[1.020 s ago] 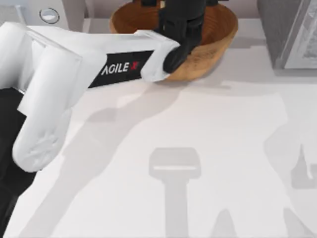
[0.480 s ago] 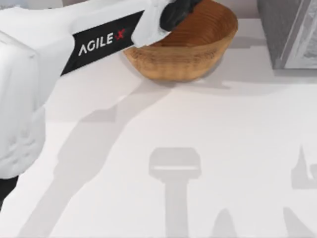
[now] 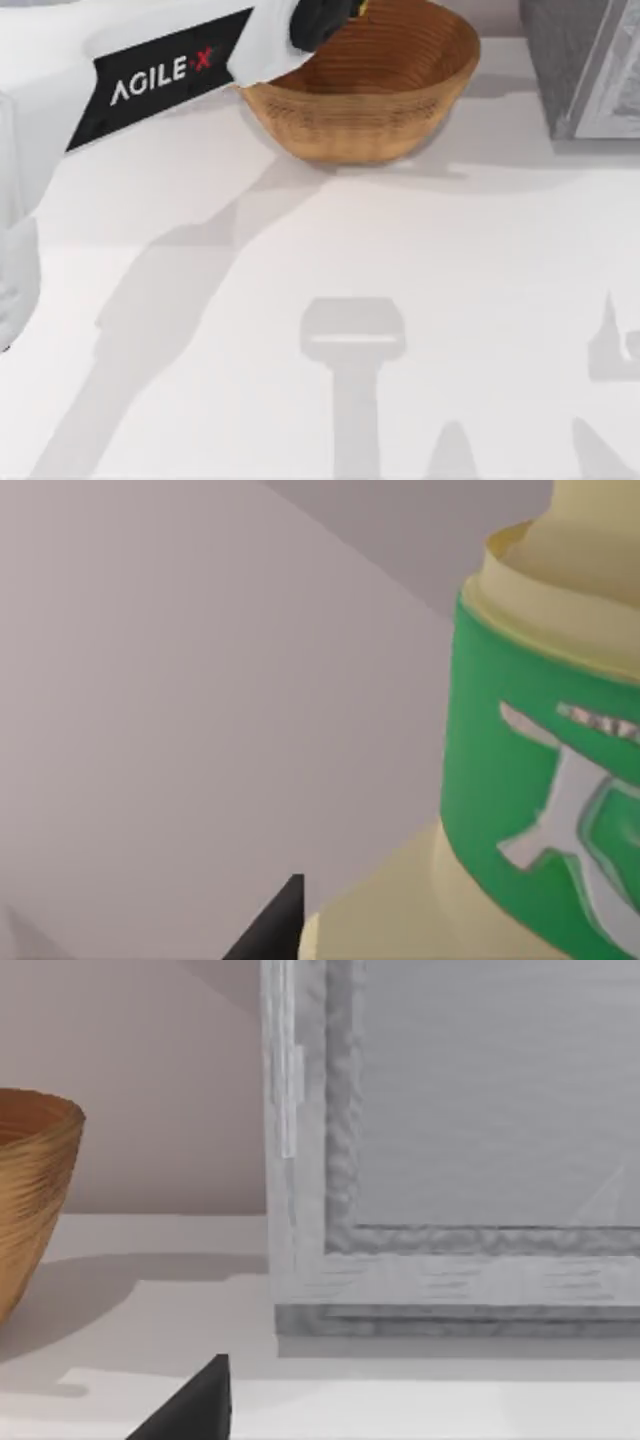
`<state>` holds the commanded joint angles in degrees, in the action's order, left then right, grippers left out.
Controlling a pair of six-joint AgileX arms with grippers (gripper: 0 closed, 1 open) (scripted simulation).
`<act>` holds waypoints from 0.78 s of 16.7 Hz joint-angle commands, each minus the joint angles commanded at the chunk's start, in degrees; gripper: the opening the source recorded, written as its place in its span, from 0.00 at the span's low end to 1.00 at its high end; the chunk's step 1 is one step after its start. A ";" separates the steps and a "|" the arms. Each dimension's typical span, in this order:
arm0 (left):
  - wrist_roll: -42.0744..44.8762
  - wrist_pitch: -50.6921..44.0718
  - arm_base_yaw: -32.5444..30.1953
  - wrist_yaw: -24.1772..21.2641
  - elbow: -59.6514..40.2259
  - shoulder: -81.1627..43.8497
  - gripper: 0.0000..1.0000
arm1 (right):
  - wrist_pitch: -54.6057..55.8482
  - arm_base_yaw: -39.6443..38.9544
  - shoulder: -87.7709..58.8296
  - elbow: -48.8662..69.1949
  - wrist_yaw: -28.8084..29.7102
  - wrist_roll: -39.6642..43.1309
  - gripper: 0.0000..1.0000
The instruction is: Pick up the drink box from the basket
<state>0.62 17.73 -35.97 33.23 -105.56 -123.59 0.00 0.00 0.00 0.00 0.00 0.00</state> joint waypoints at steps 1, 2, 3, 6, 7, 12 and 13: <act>0.00 -0.53 0.92 -0.86 2.59 2.92 0.00 | 0.00 0.00 0.00 0.00 0.00 0.00 1.00; -0.02 -1.10 2.01 -1.86 5.70 6.43 0.00 | 0.00 0.00 0.00 0.00 0.00 0.00 1.00; -0.06 -1.70 3.25 -2.98 9.34 10.53 0.00 | 0.00 0.00 0.00 0.00 0.00 0.00 1.00; -0.28 -3.71 7.79 -7.02 22.88 26.38 0.00 | 0.00 0.00 0.00 0.00 0.00 0.00 1.00; -0.36 -4.46 9.52 -8.55 28.08 32.81 0.00 | 0.00 0.00 0.00 0.00 0.00 0.00 1.00; -0.61 -8.80 18.87 -17.05 56.51 69.22 0.00 | 0.00 0.00 0.00 0.00 0.00 0.00 1.00; -0.63 -9.74 20.76 -18.81 62.25 76.49 0.00 | 0.00 0.00 0.00 0.00 0.00 0.00 1.00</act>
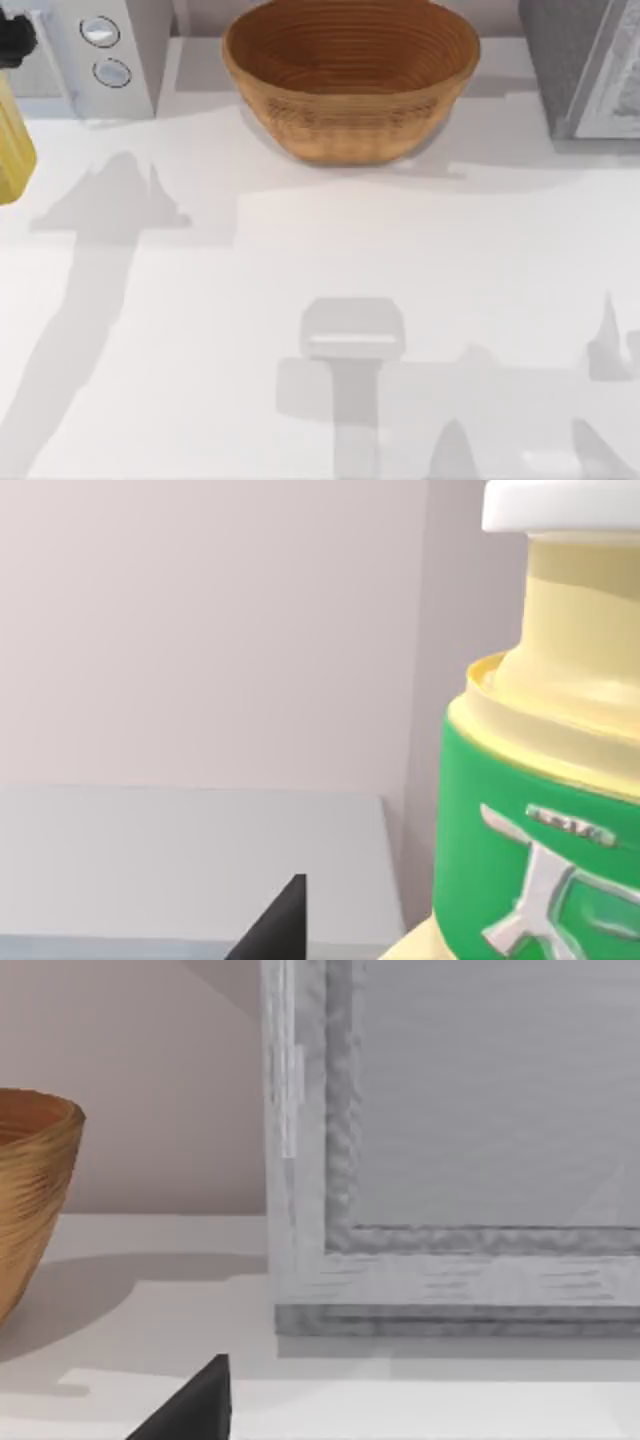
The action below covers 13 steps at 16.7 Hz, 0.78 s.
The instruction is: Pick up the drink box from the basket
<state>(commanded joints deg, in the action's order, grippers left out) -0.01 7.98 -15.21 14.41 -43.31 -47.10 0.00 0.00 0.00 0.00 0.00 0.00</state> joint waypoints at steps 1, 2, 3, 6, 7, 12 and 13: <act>-0.01 -0.95 1.87 -1.75 5.69 6.99 0.00 | 0.00 0.00 0.00 0.00 0.00 0.00 1.00; -0.01 -1.88 3.70 -3.47 11.28 13.57 0.00 | 0.00 0.00 0.00 0.00 0.00 0.00 1.00; 0.00 -2.80 5.46 -5.13 16.71 19.61 0.00 | 0.00 0.00 0.00 0.00 0.00 0.00 1.00; 0.05 -5.34 10.20 -9.64 30.72 34.20 0.00 | 0.00 0.00 0.00 0.00 0.00 0.00 1.00; 0.05 -6.04 11.53 -10.90 34.30 37.86 0.00 | 0.00 0.00 0.00 0.00 0.00 0.00 1.00; 0.01 -7.98 15.19 -14.40 43.28 47.06 0.00 | 0.00 0.00 0.00 0.00 0.00 0.00 1.00; 0.01 -7.98 15.21 -14.41 43.31 47.10 0.00 | 0.00 0.00 0.00 0.00 0.00 0.00 1.00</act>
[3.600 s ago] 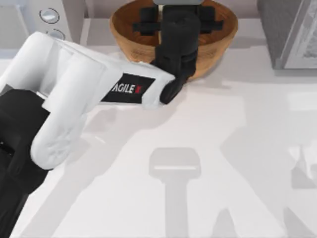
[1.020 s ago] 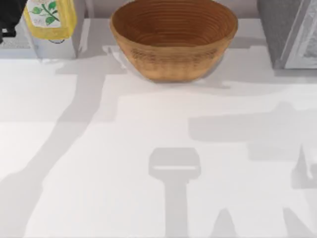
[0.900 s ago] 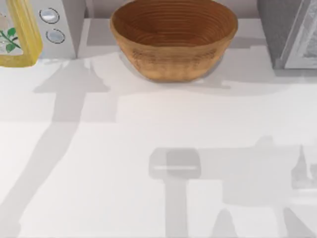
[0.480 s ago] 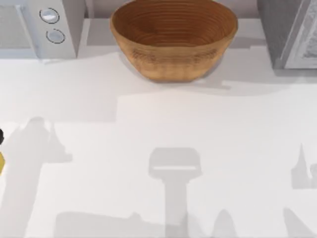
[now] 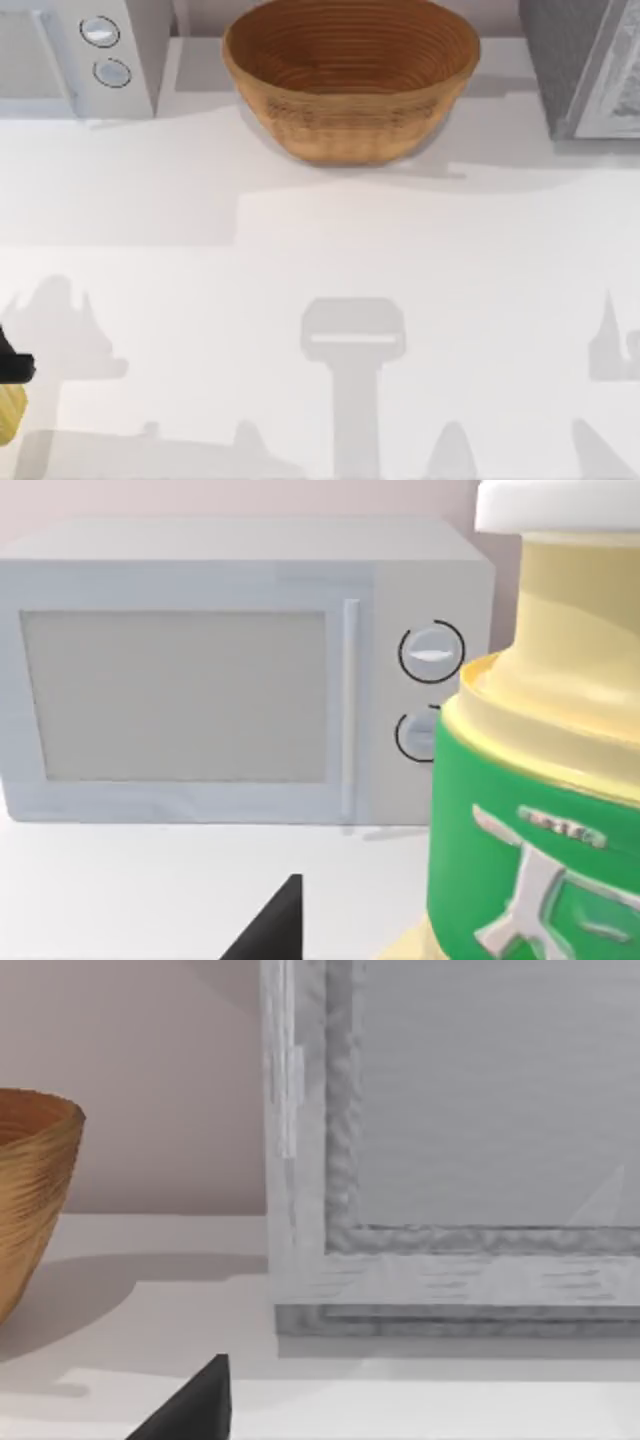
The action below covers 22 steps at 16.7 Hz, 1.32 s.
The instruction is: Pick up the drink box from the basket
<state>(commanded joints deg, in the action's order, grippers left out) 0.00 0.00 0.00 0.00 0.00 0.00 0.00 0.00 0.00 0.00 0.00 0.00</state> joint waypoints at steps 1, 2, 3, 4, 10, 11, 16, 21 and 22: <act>0.00 0.00 0.00 0.00 0.00 0.00 0.00 | 0.00 0.00 0.00 0.00 0.00 0.00 1.00; 0.00 0.00 0.00 0.00 0.00 0.00 0.00 | 0.00 0.00 0.00 0.00 0.00 0.00 1.00; 0.00 0.00 0.00 0.00 0.00 0.00 0.00 | 0.00 0.00 0.00 0.00 0.00 0.00 1.00; 0.11 0.06 -0.17 0.12 -0.01 -0.26 0.00 | 0.00 0.00 0.00 0.00 0.00 0.00 1.00; 1.67 9.38 -3.65 7.31 -1.95 -9.63 0.00 | 0.00 0.00 0.00 0.00 0.00 0.00 1.00; 2.09 13.06 -4.81 9.82 -2.78 -13.33 0.00 | 0.00 0.00 0.00 0.00 0.00 0.00 1.00; 4.70 36.94 -11.67 24.54 -7.64 -37.85 0.00 | 0.00 0.00 0.00 0.00 0.00 0.00 1.00; 7.47 60.38 -18.47 38.68 -12.02 -62.72 0.00 | 0.00 0.00 0.00 0.00 0.00 0.00 1.00; 7.94 64.09 -19.61 41.03 -12.71 -66.65 0.00 | 0.00 0.00 0.00 0.00 0.00 0.00 1.00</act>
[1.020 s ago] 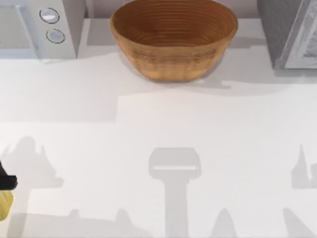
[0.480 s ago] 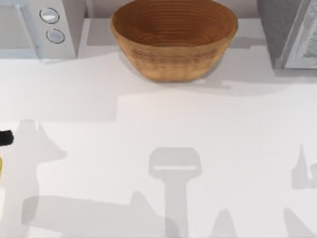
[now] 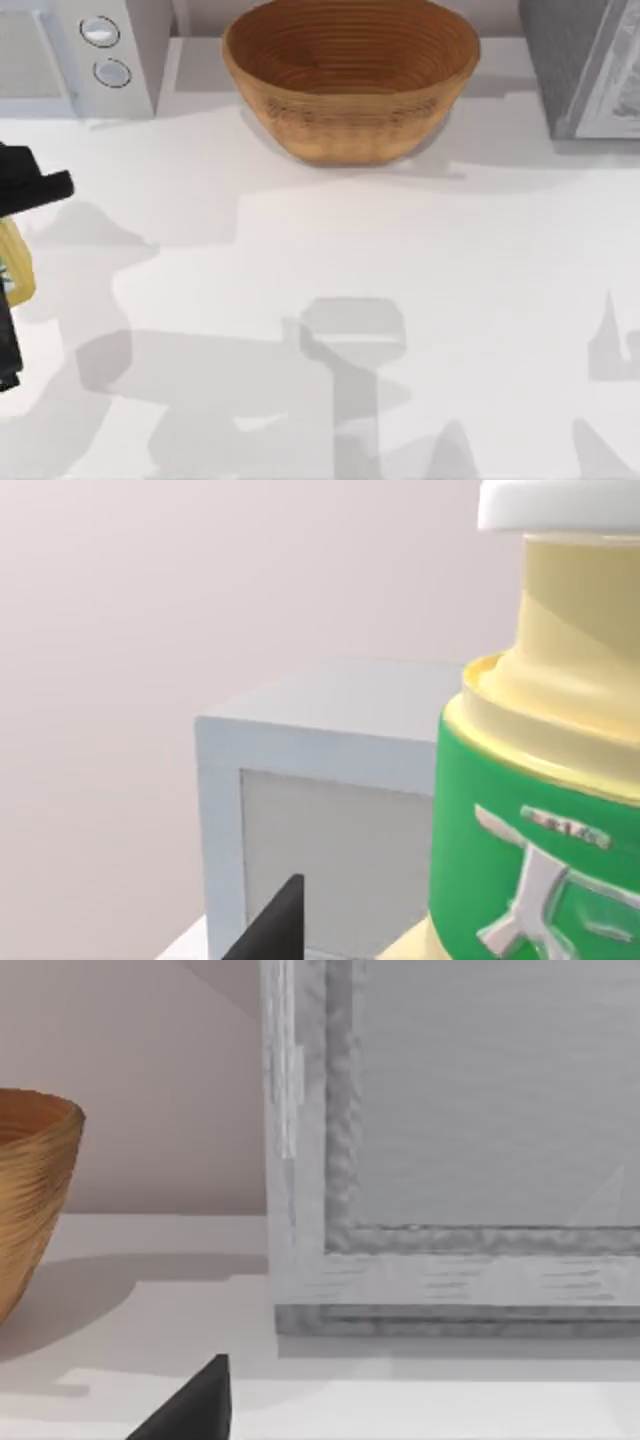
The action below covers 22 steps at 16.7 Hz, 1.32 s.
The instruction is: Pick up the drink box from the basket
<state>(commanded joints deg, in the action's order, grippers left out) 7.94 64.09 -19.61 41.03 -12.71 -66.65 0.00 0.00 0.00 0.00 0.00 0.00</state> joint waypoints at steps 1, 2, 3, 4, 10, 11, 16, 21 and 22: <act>0.42 3.27 -1.03 2.12 -0.63 -3.45 0.00 | 0.00 0.00 0.00 0.00 0.00 0.00 1.00; 0.79 6.08 -1.94 3.98 -1.18 -6.38 0.00 | 0.00 0.00 0.00 0.00 0.00 0.00 1.00; 1.08 8.34 -2.68 5.51 -1.64 -8.68 0.00 | 0.00 0.00 0.00 0.00 0.00 0.00 1.00; 1.31 10.06 -3.26 6.70 -1.99 -10.39 0.00 | 0.00 0.00 0.00 0.00 0.00 0.00 1.00; 1.61 11.75 -3.66 7.94 -2.10 -12.06 0.00 | 0.00 0.00 0.00 0.00 0.00 0.00 1.00; 1.62 11.92 -3.54 7.85 -2.14 -12.23 0.00 | 0.00 0.00 0.00 0.00 0.00 0.00 1.00; 0.62 20.42 -0.29 4.75 -3.68 -22.07 0.00 | 0.00 0.00 0.00 0.00 0.00 0.00 1.00; -0.49 30.04 3.33 0.67 -4.89 -34.88 0.00 | 0.00 0.00 0.00 0.00 0.00 0.00 1.00; -0.73 30.90 3.97 -0.07 -5.06 -35.77 0.00 | 0.00 0.00 0.00 0.00 0.00 0.00 1.00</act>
<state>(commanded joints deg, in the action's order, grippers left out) 7.20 94.99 -15.64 40.96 -17.78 -102.42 0.00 0.00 0.00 0.00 0.00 0.00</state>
